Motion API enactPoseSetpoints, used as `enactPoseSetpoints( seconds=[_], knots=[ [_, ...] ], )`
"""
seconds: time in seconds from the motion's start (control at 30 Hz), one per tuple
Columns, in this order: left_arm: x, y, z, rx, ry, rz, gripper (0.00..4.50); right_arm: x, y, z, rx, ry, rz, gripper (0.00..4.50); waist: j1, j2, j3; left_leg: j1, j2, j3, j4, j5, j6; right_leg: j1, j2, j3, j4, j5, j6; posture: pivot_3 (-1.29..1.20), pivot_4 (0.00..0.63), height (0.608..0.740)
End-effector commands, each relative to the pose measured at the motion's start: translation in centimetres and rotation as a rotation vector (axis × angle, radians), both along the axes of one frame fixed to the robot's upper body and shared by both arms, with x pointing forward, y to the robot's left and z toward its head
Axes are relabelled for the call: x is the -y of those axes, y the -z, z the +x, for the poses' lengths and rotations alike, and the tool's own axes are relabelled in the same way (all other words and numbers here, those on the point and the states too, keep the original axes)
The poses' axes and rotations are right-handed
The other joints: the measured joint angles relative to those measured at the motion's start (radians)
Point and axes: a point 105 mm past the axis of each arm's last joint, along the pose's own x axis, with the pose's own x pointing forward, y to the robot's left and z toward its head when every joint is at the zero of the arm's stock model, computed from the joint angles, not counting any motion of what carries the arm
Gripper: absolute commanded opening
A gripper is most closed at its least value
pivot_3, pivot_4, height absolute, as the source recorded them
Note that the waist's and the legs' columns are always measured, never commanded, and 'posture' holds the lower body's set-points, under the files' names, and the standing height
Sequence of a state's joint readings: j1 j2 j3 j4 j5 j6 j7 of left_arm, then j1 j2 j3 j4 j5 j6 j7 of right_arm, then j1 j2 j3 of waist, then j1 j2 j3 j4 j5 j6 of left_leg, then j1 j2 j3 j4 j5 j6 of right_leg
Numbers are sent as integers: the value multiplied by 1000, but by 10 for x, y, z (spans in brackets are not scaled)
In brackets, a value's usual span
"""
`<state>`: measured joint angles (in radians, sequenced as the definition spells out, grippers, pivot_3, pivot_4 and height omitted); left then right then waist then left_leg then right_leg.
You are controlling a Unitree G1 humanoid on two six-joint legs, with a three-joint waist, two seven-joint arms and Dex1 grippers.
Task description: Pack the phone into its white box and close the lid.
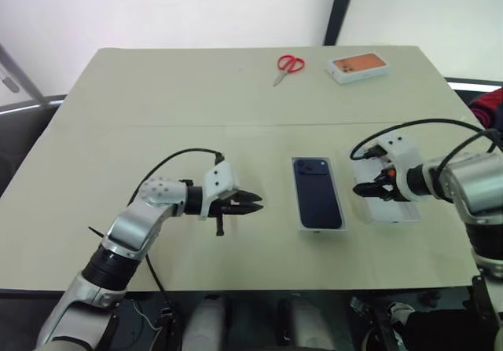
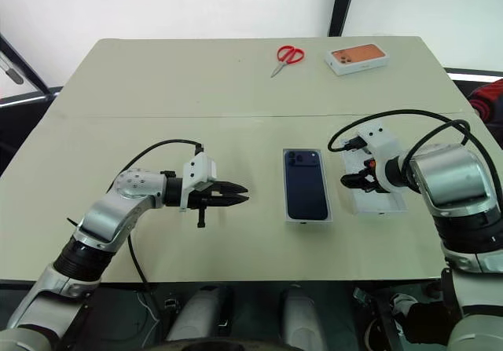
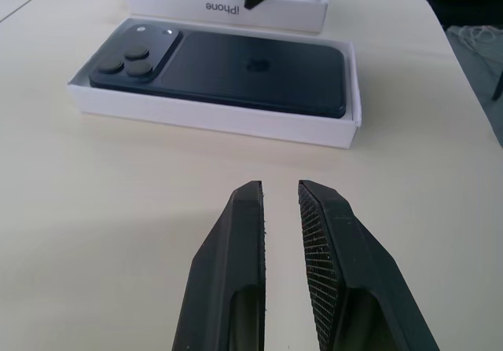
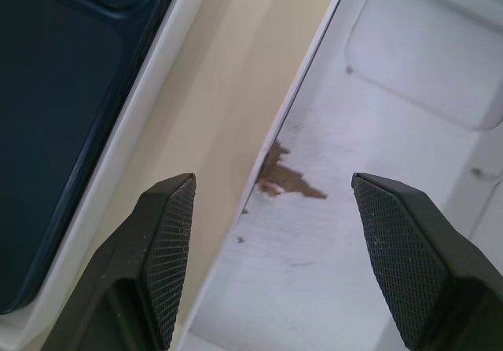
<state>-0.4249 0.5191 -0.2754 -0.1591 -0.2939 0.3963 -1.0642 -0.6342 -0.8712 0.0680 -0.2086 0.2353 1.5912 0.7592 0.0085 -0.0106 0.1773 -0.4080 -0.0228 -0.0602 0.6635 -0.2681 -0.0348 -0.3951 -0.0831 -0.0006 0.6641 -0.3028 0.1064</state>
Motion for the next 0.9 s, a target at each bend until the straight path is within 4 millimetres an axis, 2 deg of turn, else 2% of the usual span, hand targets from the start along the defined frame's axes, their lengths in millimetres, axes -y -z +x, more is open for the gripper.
enactPoseSetpoints(
  seconds=[0.03,0.07,0.17,0.2,0.37,0.43,0.53,0.63,0.73,0.9],
  knots=[
    [4,-8,-1,38,7,-42,773,-2,-1,2,-13,16,27,2420,-1,0,0,0,0,0,0,0,0,0,0,0,0,0,0,0,150,740],
    [5,-8,-2,39,6,-46,773,-2,0,2,-18,18,24,1992,-2,0,0,0,0,0,0,0,0,0,0,0,0,0,0,0,150,740],
    [8,-9,-3,40,7,-59,773,-2,2,1,-28,21,34,338,-3,0,0,0,0,0,0,0,0,0,0,0,0,0,0,0,150,740],
    [9,-9,-2,40,5,-62,773,-2,2,2,-25,27,39,37,-3,0,0,0,0,0,0,0,0,0,0,0,0,0,0,0,150,740],
    [8,-9,-1,37,-9,-69,773,-3,-6,8,-1,56,117,37,-6,0,0,0,0,0,0,0,0,0,1,0,1,0,0,0,150,740],
    [5,-8,1,37,-25,-66,773,-6,-25,16,61,60,190,37,-9,0,0,0,1,0,0,0,0,0,1,0,1,0,0,0,150,740],
    [-5,-9,7,33,-73,-73,773,-18,-69,26,192,25,394,37,-20,2,1,0,1,0,0,0,0,-1,1,0,1,0,0,0,150,740],
    [-19,-7,17,25,-153,-86,773,-42,-103,21,264,-115,603,37,-21,2,1,0,1,0,-1,0,0,-2,2,0,1,0,0,0,150,740],
    [-30,-6,29,27,-225,-93,773,-67,-110,8,237,-244,752,37,-21,2,1,0,2,0,-2,0,0,-1,3,0,1,0,0,0,150,740],
    [-49,-19,52,55,-343,-136,773,-108,-99,-8,128,-323,941,37,-20,2,1,0,2,0,-1,0,0,-1,2,0,2,0,0,0,150,740]
  ],
)
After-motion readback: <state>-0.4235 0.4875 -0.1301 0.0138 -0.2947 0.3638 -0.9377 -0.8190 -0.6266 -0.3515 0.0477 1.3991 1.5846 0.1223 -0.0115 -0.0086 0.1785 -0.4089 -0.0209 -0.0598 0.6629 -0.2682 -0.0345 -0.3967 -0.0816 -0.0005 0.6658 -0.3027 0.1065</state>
